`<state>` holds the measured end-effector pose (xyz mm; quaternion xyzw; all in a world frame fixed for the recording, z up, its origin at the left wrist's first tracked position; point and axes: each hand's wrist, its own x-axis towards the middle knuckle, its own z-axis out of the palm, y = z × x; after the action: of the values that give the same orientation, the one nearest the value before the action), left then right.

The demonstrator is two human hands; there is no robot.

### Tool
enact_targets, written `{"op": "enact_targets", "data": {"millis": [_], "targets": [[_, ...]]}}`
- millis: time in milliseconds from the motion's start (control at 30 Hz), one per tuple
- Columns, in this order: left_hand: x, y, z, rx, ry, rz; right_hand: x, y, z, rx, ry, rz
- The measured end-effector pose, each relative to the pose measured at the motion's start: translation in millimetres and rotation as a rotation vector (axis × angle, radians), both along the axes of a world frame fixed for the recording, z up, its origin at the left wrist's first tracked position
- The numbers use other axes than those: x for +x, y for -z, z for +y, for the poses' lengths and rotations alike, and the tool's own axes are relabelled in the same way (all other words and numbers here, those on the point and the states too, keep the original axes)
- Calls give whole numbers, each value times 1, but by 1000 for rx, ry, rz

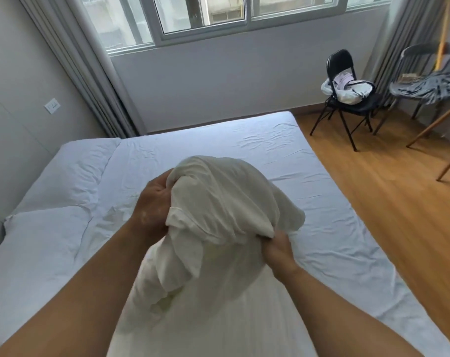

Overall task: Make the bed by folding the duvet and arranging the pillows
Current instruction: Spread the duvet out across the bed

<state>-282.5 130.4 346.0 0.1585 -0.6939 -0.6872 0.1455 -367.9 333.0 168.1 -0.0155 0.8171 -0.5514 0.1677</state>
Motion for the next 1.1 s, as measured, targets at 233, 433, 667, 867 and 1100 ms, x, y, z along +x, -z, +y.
{"op": "enact_targets", "data": {"millis": [233, 433, 667, 867, 1100], "targets": [[26, 3, -83, -917, 6, -270, -111, -155, 83, 486, -234, 487], [21, -27, -120, -781, -78, -159, -90, -207, 63, 226, -31, 765], [40, 9, -112, -699, 294, -248, -23, 14, 75, 622, -115, 111], [98, 144, -132, -1002, 534, -766, 9, 64, 122, 766, -298, 27], [170, 284, -97, -1084, 772, -1116, 101, 142, 149, 776, -358, -270]]}}
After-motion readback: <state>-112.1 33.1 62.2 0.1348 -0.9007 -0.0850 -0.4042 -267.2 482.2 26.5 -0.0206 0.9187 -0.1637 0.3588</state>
